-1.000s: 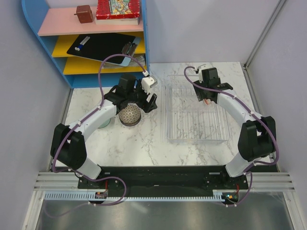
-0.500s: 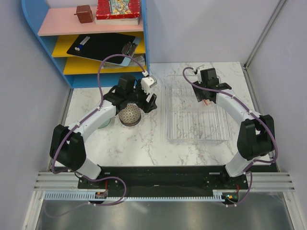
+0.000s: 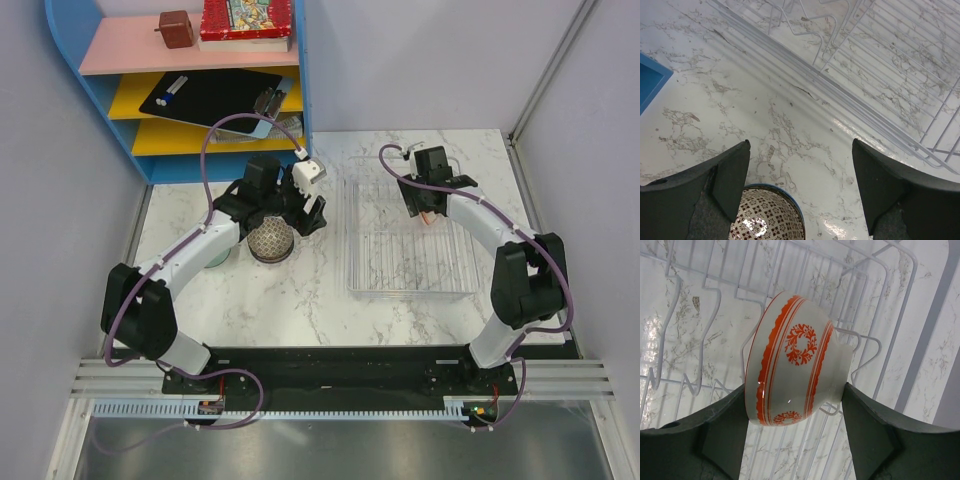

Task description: Load the bowls into the dish rack

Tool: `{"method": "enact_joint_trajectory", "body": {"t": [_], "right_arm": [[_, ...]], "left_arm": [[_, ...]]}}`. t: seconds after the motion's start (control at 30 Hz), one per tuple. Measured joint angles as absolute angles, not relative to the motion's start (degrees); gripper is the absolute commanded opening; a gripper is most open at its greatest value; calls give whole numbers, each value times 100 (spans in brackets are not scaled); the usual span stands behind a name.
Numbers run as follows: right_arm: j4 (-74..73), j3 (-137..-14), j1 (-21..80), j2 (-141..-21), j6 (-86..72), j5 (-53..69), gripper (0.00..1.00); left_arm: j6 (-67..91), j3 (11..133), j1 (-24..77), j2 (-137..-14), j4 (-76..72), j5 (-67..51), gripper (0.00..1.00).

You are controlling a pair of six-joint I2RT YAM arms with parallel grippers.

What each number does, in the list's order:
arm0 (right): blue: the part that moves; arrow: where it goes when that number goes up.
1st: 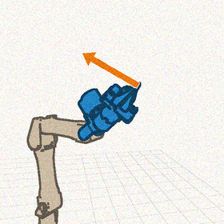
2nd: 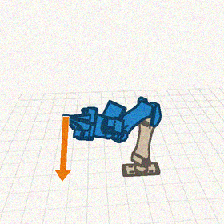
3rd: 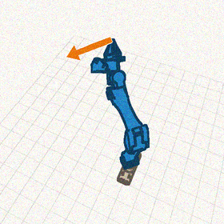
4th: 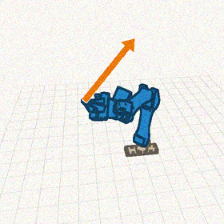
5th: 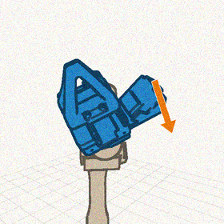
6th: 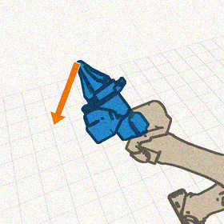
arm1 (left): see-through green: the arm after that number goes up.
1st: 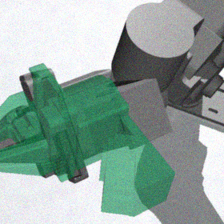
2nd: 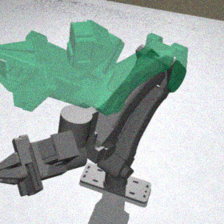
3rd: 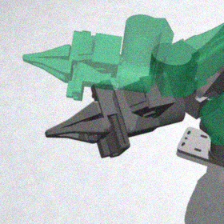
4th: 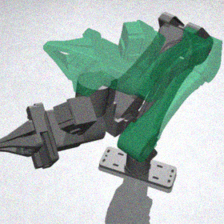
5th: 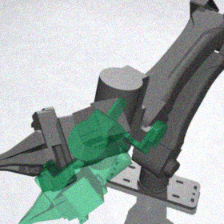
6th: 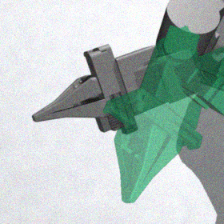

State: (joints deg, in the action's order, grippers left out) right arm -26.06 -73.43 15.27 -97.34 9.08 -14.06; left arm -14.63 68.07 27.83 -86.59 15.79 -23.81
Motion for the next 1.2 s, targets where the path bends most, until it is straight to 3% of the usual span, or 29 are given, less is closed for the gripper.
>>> {"method": "enact_joint_trajectory", "body": {"t": [0.1,0.13,0.23,0.43,0.87,1.2], "right_arm": [[-2606,-7343,1527,-9734,897,-1406,42],[-2609,-7343,1527,-9734,895,-1404,58],[-2613,-7343,1527,-9732,897,-1402,77],[-2827,-7356,1522,-9664,972,-1411,98],[-3159,-7472,1553,-8503,1170,-1599,97],[-2622,-7242,1127,-8230,1210,-2827,97]], "left_arm": [[-1463,6807,2783,-8654,1586,-2346,89],[-1463,6807,2783,-8650,1588,-2338,89],[-1463,6807,2783,-8619,1608,-2270,89],[-1466,6807,2783,-8558,1640,-2147,90],[-1470,6805,2609,-8412,1940,-1358,91],[-1610,6228,1072,-7826,2158,-952,93]]}}
